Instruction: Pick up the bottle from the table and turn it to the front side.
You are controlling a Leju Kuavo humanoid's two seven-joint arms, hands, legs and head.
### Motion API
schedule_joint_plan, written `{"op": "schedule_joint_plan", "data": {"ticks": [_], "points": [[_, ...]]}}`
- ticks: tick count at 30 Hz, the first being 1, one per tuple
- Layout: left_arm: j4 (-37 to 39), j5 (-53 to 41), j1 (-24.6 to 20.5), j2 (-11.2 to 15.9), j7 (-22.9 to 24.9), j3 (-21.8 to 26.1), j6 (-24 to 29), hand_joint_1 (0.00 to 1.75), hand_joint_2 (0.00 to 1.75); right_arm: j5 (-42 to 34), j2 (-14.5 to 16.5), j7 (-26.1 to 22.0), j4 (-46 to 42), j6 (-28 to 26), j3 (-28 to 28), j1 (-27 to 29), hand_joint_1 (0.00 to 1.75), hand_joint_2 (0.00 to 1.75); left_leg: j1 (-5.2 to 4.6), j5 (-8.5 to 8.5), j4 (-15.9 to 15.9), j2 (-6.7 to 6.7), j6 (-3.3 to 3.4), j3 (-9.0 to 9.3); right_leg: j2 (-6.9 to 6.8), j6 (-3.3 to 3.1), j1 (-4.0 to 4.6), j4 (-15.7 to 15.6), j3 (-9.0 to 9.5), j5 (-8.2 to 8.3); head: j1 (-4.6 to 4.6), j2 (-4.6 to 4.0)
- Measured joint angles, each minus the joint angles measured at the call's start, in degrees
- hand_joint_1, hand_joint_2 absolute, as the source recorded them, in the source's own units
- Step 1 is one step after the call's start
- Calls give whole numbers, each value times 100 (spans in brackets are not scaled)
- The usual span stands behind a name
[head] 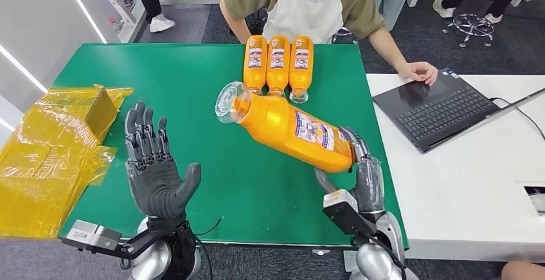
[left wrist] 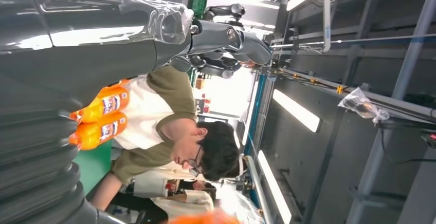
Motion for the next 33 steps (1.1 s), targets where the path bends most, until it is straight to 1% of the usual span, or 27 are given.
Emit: {"op": "schedule_joint_plan", "data": {"ticks": [4, 5, 10, 15, 20, 25, 30, 33], "points": [[-1, 37, 59, 2, 110, -4, -95, 0, 175, -14, 282, -81, -441, -10, -101, 435, 175, 175, 0, -1, 0, -1, 0, 1, -1, 1, 0, -1, -1, -3, -1, 0], [-2, 108, 80, 3, 189, -10, -220, 0, 175, -25, 339, -75, -533, -11, -122, 531, 175, 175, 0, -1, 0, -1, 0, 1, -1, 1, 0, -1, -1, -4, -1, 0], [-14, 472, 153, 54, 483, -129, -1318, 0, 175, -116, 516, 108, -762, -12, -90, 961, 175, 175, 0, -1, 0, -1, 0, 0, 0, 0, 0, -1, -1, -4, -1, 0], [-25, 415, 182, 123, 680, -300, -1862, 0, 175, -5, 624, 197, -864, -12, -28, 1177, 175, 175, 0, -1, 0, 0, 0, 1, 1, 0, 0, -1, -1, -4, -1, 0], [-71, 307, 179, 118, 903, -419, -2482, 0, 175, 241, 634, 379, -999, 102, 100, 1233, 175, 175, 0, -1, 0, 1, 0, 2, 3, 0, 0, -1, -1, -4, 0, 0], [-134, 260, 168, 57, 1003, -447, -2616, 0, 175, 476, 634, 534, -1106, 256, 230, 1237, 175, 175, 0, -1, 0, 1, 0, 3, 4, 0, 0, -1, -1, -4, -1, 0], [-138, 238, 149, 3, 1040, -439, -2697, 0, 175, 1104, 648, 779, -1263, 684, 307, 1234, 175, 175, 0, -1, 0, 1, 0, 3, 3, 0, 0, 0, -1, -4, -1, 0], [-138, 239, 130, -26, 1079, -430, -2703, 0, 175, 1286, 662, 809, -1329, 845, 343, 1234, 175, 175, 0, -1, 0, 1, 0, 2, 2, 0, 0, 0, -1, -4, -1, 0]]}}
